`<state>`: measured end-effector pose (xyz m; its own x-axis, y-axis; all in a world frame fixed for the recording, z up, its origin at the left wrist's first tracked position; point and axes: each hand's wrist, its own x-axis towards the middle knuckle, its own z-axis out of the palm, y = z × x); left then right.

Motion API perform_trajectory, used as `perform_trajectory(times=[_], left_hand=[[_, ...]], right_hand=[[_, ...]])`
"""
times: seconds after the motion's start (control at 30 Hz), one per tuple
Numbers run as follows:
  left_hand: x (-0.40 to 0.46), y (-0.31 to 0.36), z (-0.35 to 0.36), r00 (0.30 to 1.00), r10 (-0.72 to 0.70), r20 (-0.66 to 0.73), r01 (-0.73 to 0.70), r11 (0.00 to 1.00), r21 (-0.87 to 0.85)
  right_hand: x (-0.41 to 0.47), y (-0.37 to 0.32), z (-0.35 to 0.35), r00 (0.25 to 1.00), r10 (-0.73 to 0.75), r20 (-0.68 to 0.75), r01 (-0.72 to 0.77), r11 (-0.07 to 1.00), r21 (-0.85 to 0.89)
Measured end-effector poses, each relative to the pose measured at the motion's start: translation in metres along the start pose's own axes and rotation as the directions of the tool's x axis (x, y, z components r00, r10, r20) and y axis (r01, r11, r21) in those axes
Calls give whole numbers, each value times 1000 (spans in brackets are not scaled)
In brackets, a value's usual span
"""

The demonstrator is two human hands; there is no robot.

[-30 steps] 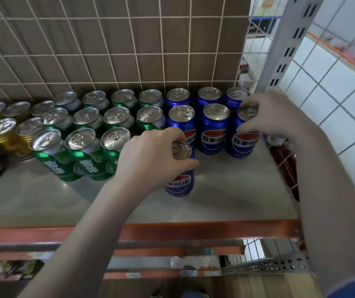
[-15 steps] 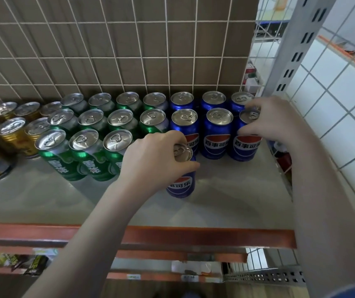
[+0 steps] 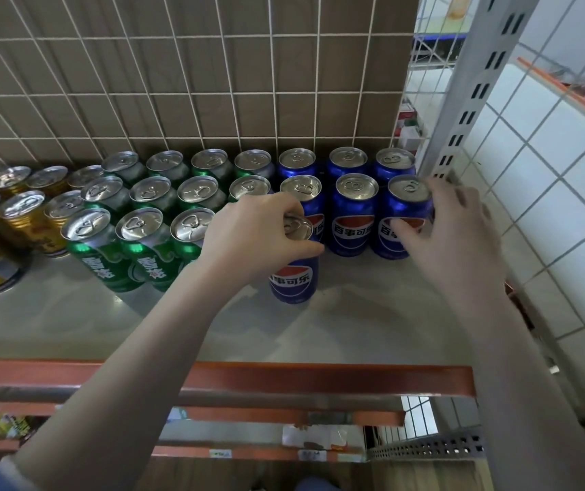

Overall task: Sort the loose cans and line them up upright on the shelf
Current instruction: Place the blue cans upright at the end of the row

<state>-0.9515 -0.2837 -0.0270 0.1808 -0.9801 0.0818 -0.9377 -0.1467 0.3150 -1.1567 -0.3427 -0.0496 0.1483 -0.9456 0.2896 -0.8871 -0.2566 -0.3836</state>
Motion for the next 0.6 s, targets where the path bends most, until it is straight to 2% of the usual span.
perform_trajectory(times=[0.13,0.27,0.4,0.6], left_hand=[[8,1,3,1000,5,4,-5,1000,15],[16,5,3,1000,-9,-15,9,998,66],[19,11,5,999,-25,-20,27,995,91],[15,13,8,999,-25,-41,31,989,145]], right_hand=[[-40,2,20,997,-83,11,83,997,-6],[-63,5,46,988,-63,140,65,998,-10],[-68,8,60,964,-38,264,67,993,-102],[-70,12,78,983,-36,182,65,986,-155]])
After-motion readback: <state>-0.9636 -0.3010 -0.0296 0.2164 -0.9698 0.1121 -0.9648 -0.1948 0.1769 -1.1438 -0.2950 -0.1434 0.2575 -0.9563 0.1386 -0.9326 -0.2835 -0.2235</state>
